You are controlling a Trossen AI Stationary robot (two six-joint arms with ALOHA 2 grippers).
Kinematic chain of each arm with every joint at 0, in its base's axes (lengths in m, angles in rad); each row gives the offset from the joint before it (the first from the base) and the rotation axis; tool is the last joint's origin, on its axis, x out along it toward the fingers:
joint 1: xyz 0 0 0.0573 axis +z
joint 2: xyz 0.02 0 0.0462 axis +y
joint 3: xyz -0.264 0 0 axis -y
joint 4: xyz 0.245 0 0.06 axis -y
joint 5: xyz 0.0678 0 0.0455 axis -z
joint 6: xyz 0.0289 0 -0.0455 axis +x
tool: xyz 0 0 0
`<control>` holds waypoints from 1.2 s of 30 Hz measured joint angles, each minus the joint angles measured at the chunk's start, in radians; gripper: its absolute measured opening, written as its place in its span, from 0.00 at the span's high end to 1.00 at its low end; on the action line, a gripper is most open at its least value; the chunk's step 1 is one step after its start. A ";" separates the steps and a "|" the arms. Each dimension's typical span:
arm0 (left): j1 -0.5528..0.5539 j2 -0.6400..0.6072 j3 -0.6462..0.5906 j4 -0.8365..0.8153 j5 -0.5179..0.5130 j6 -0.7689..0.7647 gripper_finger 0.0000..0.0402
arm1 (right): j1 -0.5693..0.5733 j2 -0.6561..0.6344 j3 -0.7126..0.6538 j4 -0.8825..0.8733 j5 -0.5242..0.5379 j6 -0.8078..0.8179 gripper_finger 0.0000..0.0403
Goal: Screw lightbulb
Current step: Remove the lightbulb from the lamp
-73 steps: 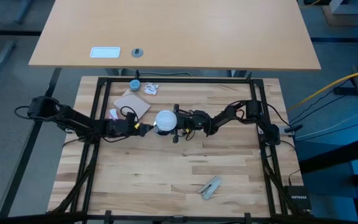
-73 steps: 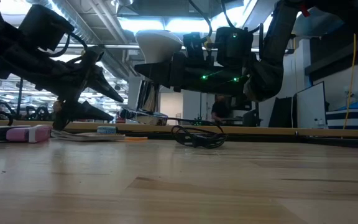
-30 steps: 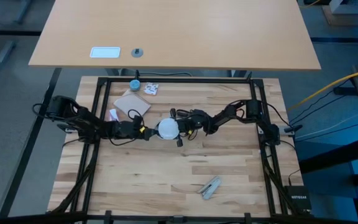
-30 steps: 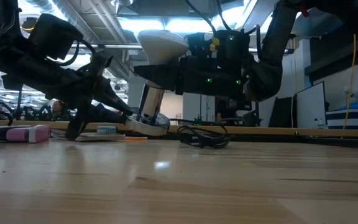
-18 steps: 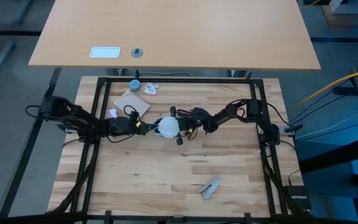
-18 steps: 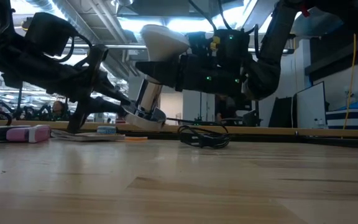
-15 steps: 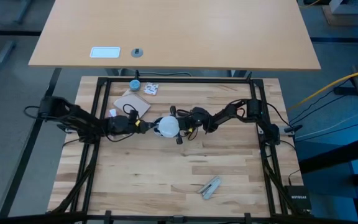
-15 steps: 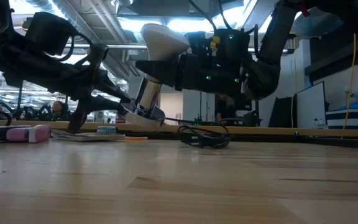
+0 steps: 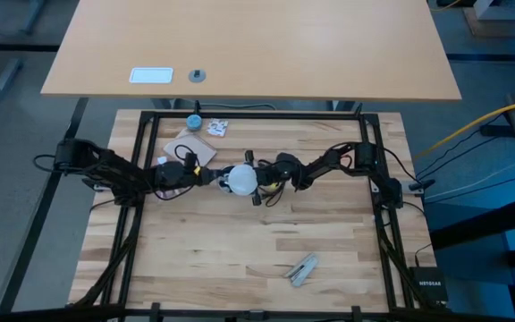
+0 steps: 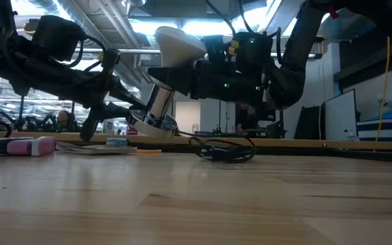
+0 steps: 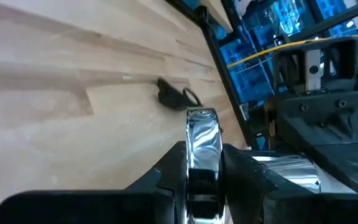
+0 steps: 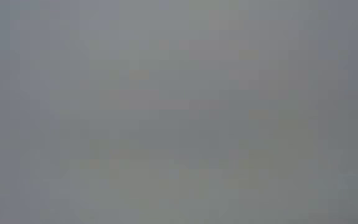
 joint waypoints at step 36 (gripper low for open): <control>-0.189 -0.001 0.057 -0.021 0.163 0.479 0.80 | 0.006 0.004 -0.005 -0.117 0.472 0.196 0.59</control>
